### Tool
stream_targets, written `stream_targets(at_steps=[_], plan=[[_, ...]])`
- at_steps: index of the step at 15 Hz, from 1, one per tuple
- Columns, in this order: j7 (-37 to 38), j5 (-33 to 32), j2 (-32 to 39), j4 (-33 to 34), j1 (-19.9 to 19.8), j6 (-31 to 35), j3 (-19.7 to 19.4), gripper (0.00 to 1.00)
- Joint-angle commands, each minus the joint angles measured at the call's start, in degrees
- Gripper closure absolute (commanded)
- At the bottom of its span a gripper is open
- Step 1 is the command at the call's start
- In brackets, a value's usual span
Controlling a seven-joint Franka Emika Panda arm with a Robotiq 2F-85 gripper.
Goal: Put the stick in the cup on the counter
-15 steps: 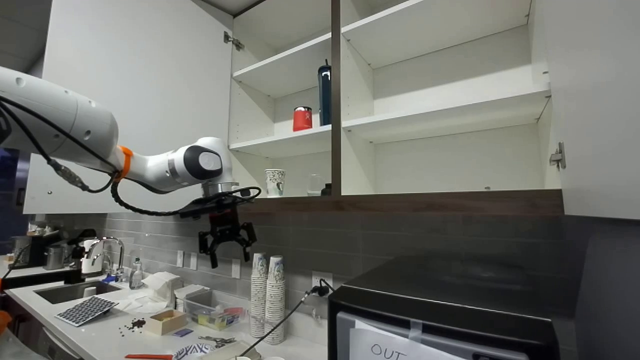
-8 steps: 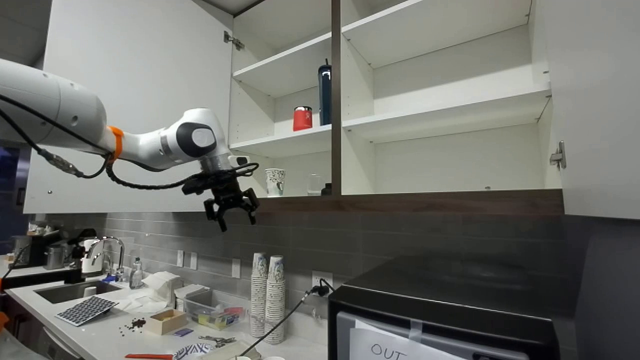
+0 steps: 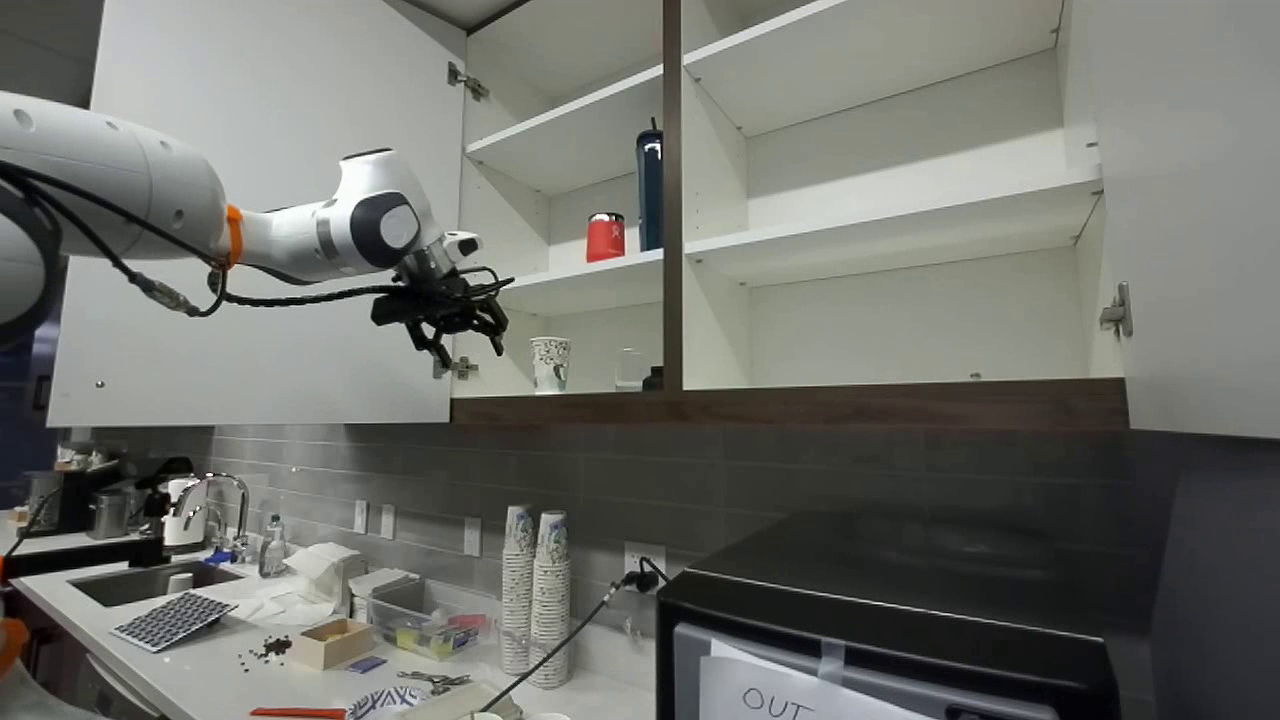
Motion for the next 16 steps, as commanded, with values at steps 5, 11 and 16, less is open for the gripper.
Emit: stream_targets(at_steps=[5,11,16], plan=[[-0.2,0.4,2.0,1.8,-0.4,-0.1,0.4,0.00],[7.4,0.4,7.9,7.7,-2.3,7.3,2.3,0.00],[13.1,-0.3,13.9,14.8,-3.1,14.2,4.6,0.00]])
